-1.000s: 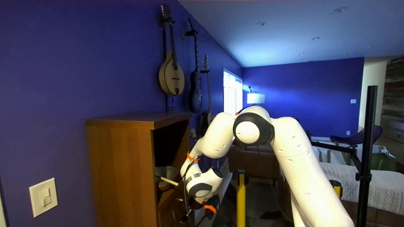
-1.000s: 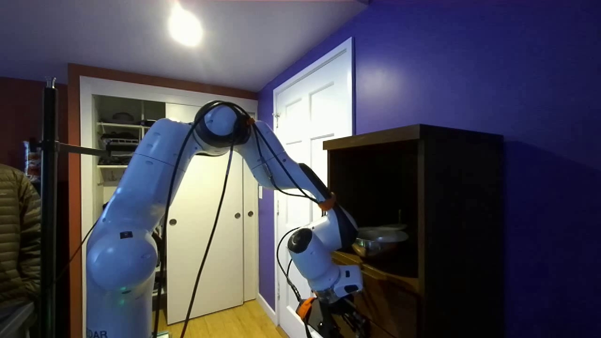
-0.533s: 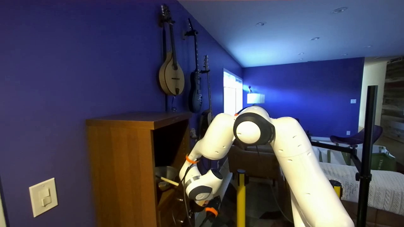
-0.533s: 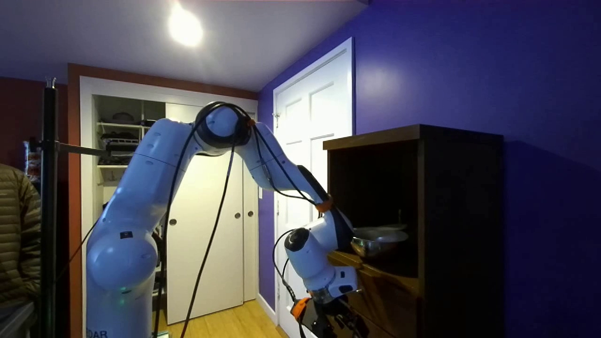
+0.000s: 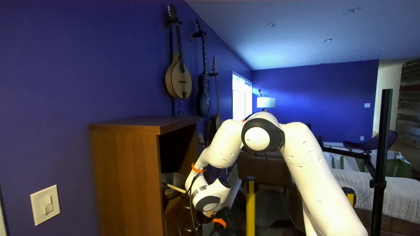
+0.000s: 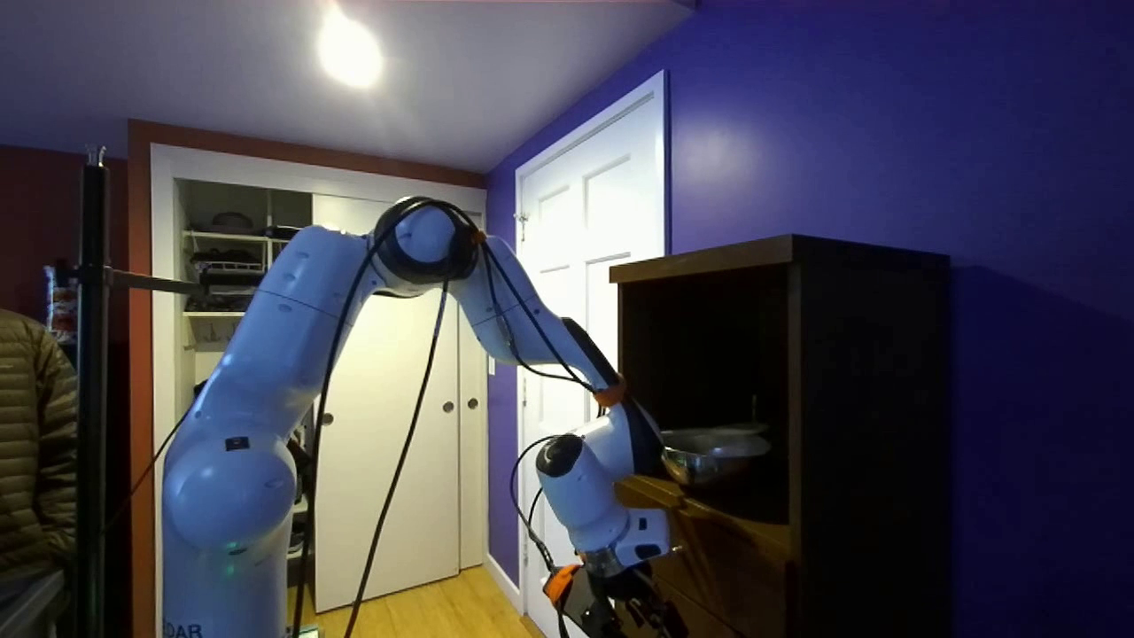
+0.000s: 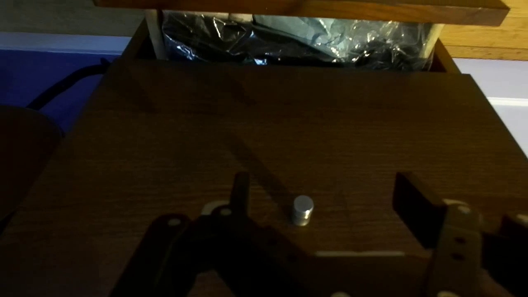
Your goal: Open the second drawer from the top
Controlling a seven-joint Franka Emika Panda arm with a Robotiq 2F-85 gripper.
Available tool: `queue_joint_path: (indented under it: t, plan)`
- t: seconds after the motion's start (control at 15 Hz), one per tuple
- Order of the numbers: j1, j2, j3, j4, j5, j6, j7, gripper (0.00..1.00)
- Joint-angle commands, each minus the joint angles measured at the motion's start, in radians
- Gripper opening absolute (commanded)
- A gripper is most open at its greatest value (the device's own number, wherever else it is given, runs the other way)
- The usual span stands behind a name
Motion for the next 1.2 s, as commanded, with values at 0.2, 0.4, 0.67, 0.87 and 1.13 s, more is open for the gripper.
queue_joint_path:
  t: [0.2,0.4,0.67,0.87,1.13]
  plan:
    - [-0.030,0.033,0.032,0.026,-0.033,0.004,0.117,0.54]
    - [-0.035,0.027,0.036,0.030,-0.037,0.001,0.147,0.49]
    - [-0.029,0.028,0.028,0.045,-0.026,-0.004,0.157,0.57]
    - [-0.026,0.028,0.023,0.053,-0.024,-0.004,0.156,0.41]
    - [-0.024,0.031,0.012,0.065,-0.022,-0.010,0.138,0.12]
